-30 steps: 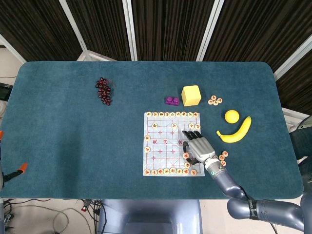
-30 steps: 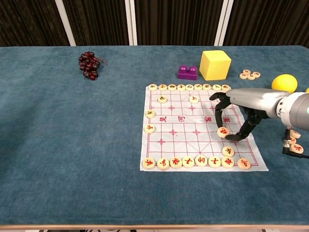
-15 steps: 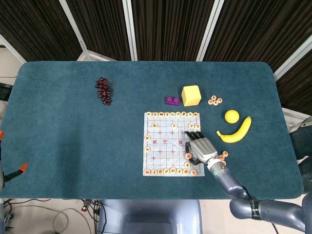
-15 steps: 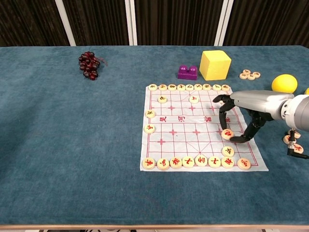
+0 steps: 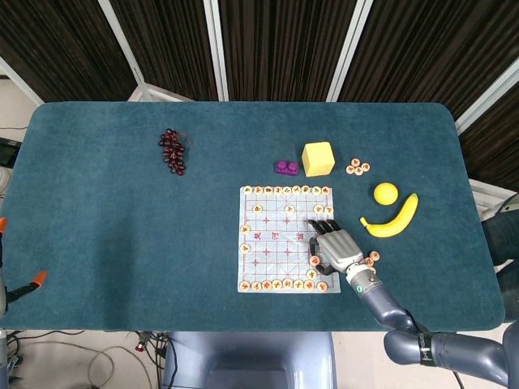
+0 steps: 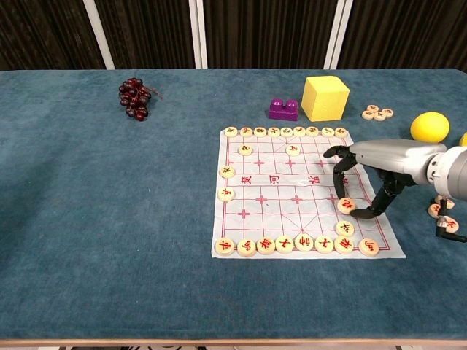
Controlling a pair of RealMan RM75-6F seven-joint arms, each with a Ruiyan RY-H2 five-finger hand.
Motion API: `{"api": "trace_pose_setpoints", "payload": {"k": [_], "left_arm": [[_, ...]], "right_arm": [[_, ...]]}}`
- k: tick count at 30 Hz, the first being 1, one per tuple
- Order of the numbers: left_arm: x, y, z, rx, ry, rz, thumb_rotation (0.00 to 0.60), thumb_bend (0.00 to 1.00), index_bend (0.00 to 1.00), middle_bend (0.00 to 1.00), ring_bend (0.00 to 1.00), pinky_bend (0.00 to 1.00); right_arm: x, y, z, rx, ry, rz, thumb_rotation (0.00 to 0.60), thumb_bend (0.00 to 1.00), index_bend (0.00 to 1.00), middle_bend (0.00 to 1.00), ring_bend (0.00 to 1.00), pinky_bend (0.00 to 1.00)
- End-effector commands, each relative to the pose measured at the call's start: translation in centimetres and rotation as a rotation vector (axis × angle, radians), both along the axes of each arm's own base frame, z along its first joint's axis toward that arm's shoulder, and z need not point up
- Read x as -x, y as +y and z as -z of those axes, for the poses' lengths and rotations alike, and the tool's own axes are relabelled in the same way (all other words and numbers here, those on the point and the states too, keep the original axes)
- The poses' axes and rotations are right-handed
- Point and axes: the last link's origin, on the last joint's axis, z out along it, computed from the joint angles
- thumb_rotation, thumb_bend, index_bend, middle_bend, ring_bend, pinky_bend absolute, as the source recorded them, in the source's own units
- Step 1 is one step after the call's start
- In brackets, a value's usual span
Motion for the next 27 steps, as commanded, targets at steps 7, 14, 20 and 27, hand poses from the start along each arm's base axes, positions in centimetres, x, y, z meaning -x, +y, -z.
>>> {"api": "trace_pose_setpoints", "payload": {"k": [7, 14, 20, 27], "left_arm": [[0.0, -0.02, -0.03, -0.001, -0.001, 0.0, 0.6, 0.03, 0.04, 0.0, 0.0, 0.04], [0.01, 0.0, -0.03, -0.001, 0.0, 0.0, 0.6, 0.03, 0.04, 0.0, 0.0, 0.04], [0.02, -0.01, -0.04, -0.001, 0.0, -0.001, 0.6, 0.03, 0.04, 0.0, 0.0, 0.04], [0.0, -0.02, -0.03, -0.001, 0.0, 0.0, 0.6, 0.03, 0.04, 0.0, 0.0, 0.04]], "right_arm": [[0.01, 0.05, 0.11, -0.002, 0.002, -0.002, 0.6, 0.37, 0.53, 0.0, 0.0, 0.04], [-0.04, 0.1, 0.35, -0.009, 0.007, -0.006, 0.6, 0.37, 0.5, 0.0, 0.0, 0.04], [0.01, 0.03, 0.32, -0.01, 0.012, -0.003, 0.6, 0.37, 0.47, 0.0, 0.0, 0.04], [0.02, 0.06, 0.35, -0.015, 0.018, -0.004, 0.6, 0.37, 0.46, 0.0, 0.0, 0.04]]}}
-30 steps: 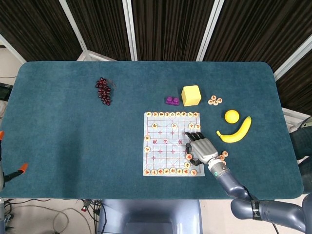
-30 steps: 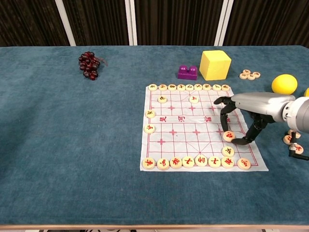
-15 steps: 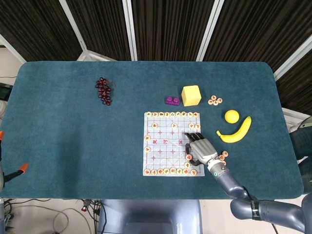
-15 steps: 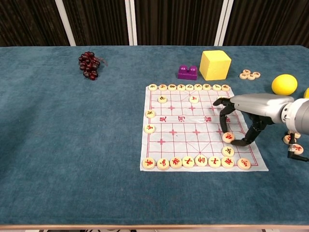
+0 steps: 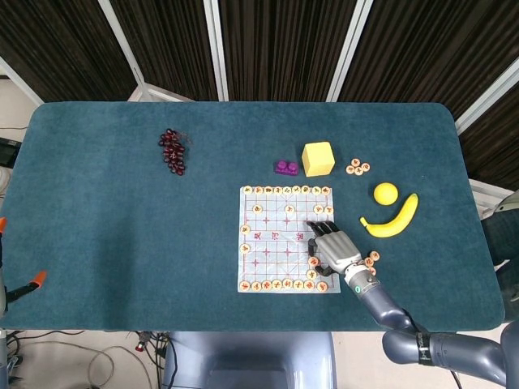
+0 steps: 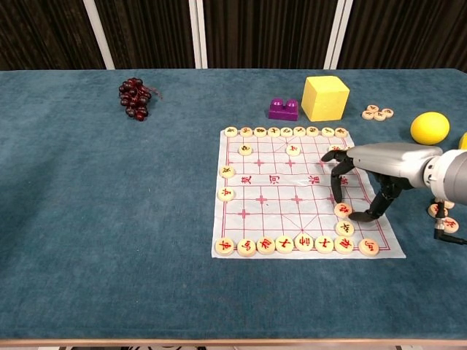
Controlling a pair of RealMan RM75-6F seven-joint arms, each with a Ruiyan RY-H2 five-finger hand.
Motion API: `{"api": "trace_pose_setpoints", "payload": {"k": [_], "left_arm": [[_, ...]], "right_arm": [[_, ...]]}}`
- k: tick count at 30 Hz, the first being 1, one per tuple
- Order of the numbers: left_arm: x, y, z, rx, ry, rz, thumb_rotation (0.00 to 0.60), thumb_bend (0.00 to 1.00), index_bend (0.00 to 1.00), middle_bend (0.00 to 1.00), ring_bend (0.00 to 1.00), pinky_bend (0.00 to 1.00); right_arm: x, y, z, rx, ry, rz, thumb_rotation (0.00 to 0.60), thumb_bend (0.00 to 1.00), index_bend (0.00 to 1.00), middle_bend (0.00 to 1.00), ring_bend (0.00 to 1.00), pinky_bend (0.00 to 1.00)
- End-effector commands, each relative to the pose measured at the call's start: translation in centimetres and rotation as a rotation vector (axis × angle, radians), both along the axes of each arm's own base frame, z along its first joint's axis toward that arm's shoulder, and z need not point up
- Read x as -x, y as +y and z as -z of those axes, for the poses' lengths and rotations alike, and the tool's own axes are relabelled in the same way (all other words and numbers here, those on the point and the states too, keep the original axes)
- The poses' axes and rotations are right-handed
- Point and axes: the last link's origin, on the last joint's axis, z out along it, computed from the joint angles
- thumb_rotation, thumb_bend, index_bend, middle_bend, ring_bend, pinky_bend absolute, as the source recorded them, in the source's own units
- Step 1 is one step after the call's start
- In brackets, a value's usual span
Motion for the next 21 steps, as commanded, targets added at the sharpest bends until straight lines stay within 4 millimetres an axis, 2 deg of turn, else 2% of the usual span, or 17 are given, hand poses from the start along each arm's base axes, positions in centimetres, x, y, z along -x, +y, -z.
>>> {"api": "trace_pose_setpoints", "payload": {"k": [1, 16, 21], "left_arm": [[0.0, 0.0, 0.0, 0.0, 0.0, 0.0, 0.6, 0.03, 0.04, 0.0, 0.0, 0.04], [0.0, 0.0, 0.0, 0.002, -0.001, -0.001, 0.6, 0.03, 0.04, 0.0, 0.0, 0.04], [0.0, 0.0, -0.1, -0.004, -0.002, -0.001, 0.6, 0.03, 0.04, 0.0, 0.0, 0.04]], "right_arm": [[0.0, 0.0, 0.0, -0.001, 0.001, 0.0, 0.6, 0.37, 0.46, 0.0, 0.0, 0.04], [-0.5, -0.2, -0.5, 0.014, -0.016, -0.008, 0.6, 0.37, 0.46, 0.0, 0.0, 0.04], [-1.0, -0.7, -1.8, 0.047, -0.048, 0.004, 0.6, 0.37, 0.37, 0.0, 0.0, 0.03]]}}
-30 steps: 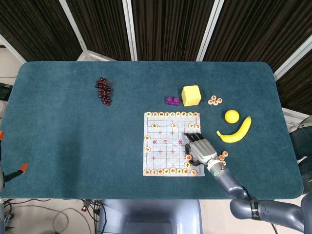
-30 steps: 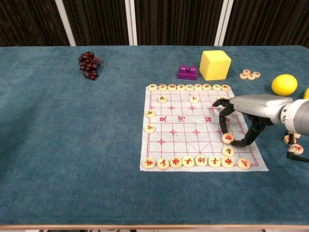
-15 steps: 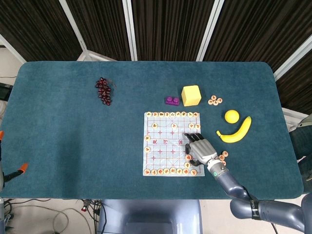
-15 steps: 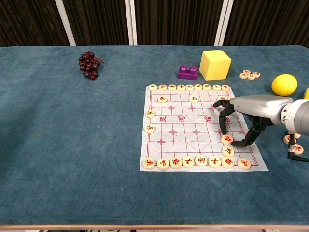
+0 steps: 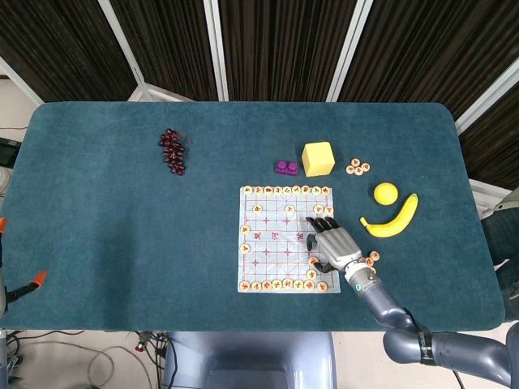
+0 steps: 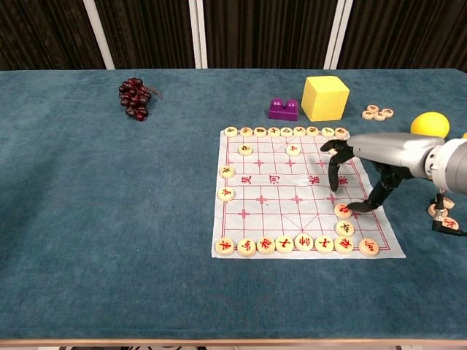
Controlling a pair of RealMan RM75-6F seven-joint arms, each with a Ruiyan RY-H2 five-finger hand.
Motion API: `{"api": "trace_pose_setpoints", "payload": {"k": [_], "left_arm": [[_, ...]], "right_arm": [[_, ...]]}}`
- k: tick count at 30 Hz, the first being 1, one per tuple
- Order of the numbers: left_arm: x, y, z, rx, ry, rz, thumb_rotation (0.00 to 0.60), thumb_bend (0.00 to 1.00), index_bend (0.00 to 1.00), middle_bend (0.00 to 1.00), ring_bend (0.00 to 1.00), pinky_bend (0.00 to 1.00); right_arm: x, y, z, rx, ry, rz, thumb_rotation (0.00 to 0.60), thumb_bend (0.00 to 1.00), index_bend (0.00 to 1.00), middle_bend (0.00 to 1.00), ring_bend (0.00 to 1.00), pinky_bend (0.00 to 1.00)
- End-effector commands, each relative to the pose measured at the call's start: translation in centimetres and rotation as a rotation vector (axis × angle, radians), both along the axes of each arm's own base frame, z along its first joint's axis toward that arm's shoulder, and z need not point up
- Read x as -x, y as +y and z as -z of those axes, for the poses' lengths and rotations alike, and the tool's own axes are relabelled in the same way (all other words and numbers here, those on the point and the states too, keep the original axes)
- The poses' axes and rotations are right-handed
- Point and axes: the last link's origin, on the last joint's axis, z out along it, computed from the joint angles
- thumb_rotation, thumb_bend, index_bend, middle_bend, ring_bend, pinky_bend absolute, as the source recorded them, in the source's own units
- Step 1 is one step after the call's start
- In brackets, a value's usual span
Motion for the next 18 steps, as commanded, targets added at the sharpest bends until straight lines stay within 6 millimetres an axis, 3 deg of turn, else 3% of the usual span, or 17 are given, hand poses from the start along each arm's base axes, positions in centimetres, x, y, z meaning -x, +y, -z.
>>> {"api": "trace_pose_setpoints", "payload": {"k": [1, 6, 11, 14, 18], "left_arm": [[0.0, 0.0, -0.1, -0.003, -0.001, 0.0, 0.6, 0.03, 0.04, 0.0, 0.0, 0.04], [0.0, 0.0, -0.1, -0.003, -0.003, 0.0, 0.6, 0.03, 0.04, 0.0, 0.0, 0.04], [0.0, 0.0, -0.1, -0.004, -0.005, 0.0, 0.6, 0.03, 0.04, 0.0, 0.0, 0.04], [0.0, 0.0, -0.1, -0.005, -0.004, -0.001, 0.6, 0.03, 0.04, 0.0, 0.0, 0.04], [0.1, 0.0, -0.1, -0.006, -0.002, -0.002, 0.6, 0.03, 0.04, 0.0, 0.0, 0.04]], "right_arm": [[-0.4, -0.4, -1.1, 0.026, -0.025, 0.01, 0.6, 0.37, 0.35, 0.0, 0.0, 0.03], [-1.2, -0.9, -4.9, 0.125, -0.075, 0.007, 0.6, 0.37, 0.22, 0.0, 0.0, 0.02], [-0.8, -0.2, -10.1, 0.276, -0.099, 0.002, 0.6, 0.37, 0.14, 0.0, 0.0, 0.02], [0.0, 1.3, -12.9, 0.381, -0.099, -0.017, 0.6, 0.37, 0.12, 0.0, 0.0, 0.02], [2.5, 5.8, -15.7, 0.512, -0.075, -0.036, 0.6, 0.37, 0.12, 0.0, 0.0, 0.02]]}}
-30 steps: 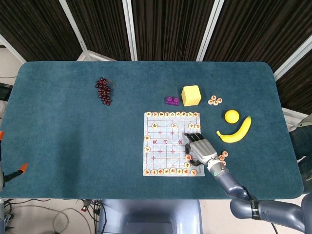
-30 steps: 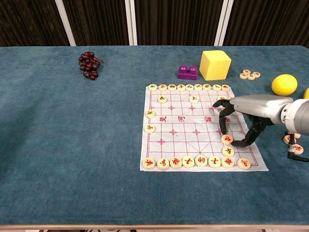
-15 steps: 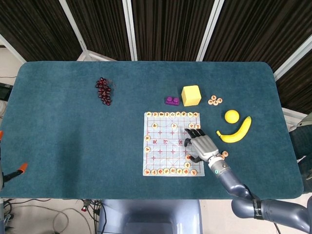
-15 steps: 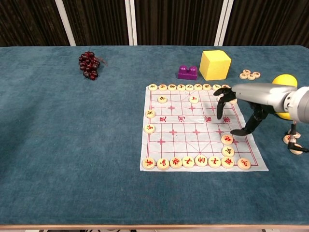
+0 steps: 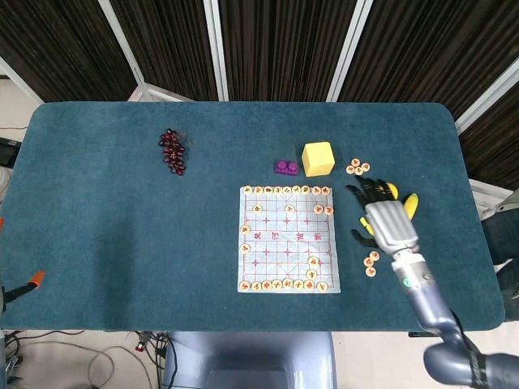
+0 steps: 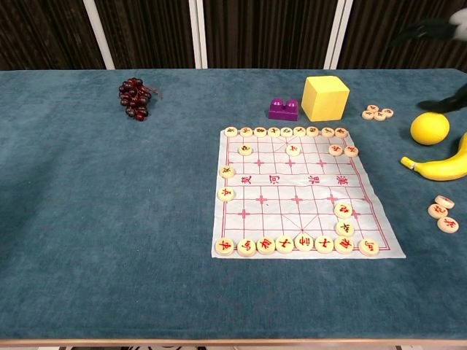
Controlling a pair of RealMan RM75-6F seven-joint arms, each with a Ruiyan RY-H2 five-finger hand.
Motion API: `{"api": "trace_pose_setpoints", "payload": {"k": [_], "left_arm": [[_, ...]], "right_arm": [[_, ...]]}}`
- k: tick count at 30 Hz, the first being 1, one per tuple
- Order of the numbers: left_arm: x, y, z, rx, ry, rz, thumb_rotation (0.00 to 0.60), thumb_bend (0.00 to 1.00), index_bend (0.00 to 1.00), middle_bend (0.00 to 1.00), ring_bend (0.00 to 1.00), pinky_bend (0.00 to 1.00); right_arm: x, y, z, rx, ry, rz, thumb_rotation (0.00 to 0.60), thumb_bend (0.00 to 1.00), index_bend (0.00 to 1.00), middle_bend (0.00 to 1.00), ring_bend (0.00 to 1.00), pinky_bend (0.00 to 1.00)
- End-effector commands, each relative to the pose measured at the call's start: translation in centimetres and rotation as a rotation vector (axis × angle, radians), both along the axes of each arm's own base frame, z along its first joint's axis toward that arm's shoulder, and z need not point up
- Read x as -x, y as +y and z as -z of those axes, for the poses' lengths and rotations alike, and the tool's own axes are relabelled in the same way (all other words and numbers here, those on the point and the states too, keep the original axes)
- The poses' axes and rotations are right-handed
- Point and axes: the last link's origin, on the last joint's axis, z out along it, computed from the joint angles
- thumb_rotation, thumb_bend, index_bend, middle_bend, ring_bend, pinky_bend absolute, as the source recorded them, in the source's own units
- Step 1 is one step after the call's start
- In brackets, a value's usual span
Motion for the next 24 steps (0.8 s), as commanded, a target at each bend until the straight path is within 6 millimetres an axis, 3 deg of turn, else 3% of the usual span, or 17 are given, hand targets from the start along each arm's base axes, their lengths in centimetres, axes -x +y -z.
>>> {"api": "trace_pose_setpoints", "payload": {"k": [1, 6, 11, 16, 24], "left_arm": [[0.0, 0.0, 0.0, 0.001, 0.001, -0.001, 0.6, 0.03, 0.04, 0.0, 0.0, 0.04], [0.0, 0.0, -0.1, -0.004, 0.0, -0.001, 0.6, 0.03, 0.04, 0.0, 0.0, 0.04], [0.1, -0.1, -0.3, -0.007, -0.004, -0.005, 0.6, 0.03, 0.04, 0.0, 0.0, 0.04], [0.2, -0.1, -0.4, -0.003, -0.005, -0.006, 0.6, 0.03, 0.04, 0.0, 0.0, 0.04], [0.3, -0.2, -0.5, 0.0, -0.005, -0.029, 0.6, 0.03, 0.04, 0.0, 0.0, 0.04]], "right_arm": [[2.8, 5.7, -3.4, 0.142, 0.019, -0.01, 0.6, 0.37, 0.12, 0.0, 0.0, 0.02], [6.1, 11.5, -3.8, 0.201, 0.02, 0.013, 0.6, 0.37, 0.12, 0.0, 0.0, 0.02], [8.3, 14.7, -2.8, 0.216, 0.06, 0.0, 0.6, 0.37, 0.12, 0.0, 0.0, 0.02], [9.9, 15.6, -1.8, 0.204, 0.113, 0.033, 0.6, 0.37, 0.11, 0.0, 0.0, 0.02], [10.6, 15.2, -1.7, 0.244, 0.173, 0.049, 0.6, 0.37, 0.07, 0.0, 0.0, 0.02]]}}
